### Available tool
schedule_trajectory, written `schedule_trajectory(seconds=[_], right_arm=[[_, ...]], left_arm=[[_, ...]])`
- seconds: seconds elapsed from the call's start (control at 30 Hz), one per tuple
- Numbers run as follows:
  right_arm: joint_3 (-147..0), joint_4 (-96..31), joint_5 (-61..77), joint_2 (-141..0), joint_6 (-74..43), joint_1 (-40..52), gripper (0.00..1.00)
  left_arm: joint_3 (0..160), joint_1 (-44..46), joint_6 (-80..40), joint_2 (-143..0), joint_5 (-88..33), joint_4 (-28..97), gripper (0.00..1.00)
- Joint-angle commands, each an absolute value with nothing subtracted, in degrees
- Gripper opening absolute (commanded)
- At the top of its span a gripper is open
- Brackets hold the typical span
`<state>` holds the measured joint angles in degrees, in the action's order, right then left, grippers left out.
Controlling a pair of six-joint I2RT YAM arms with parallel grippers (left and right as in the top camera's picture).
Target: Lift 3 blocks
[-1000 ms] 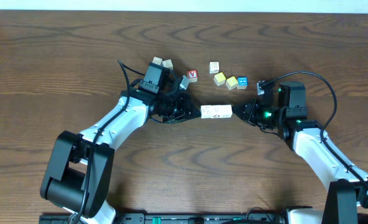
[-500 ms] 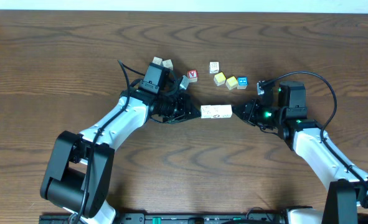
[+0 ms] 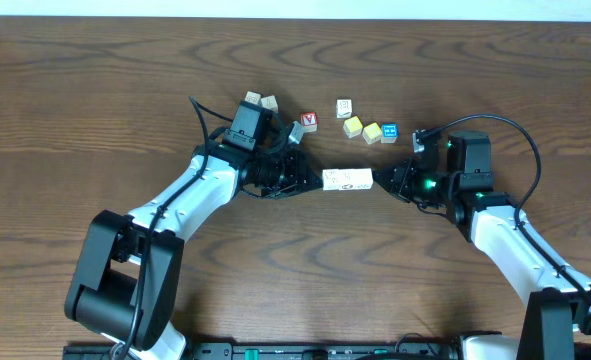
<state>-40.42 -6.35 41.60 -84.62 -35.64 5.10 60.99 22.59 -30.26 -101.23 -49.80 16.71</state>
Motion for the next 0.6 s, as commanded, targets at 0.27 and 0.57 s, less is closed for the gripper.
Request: schedule_trajectory(seconds=[0.27,0.57], right_arm=[[-40.1,-6.2,51.3,-84.6,-36.4,8.3,0.01],[-40.1,-6.2,51.3,-84.6,-36.4,8.3,0.01]], left_arm=[[62.6,24.8,-30.8,-100.0,-53.8,16.0,0.07],[62.6,24.8,-30.8,-100.0,-53.3,16.0,0.07]])
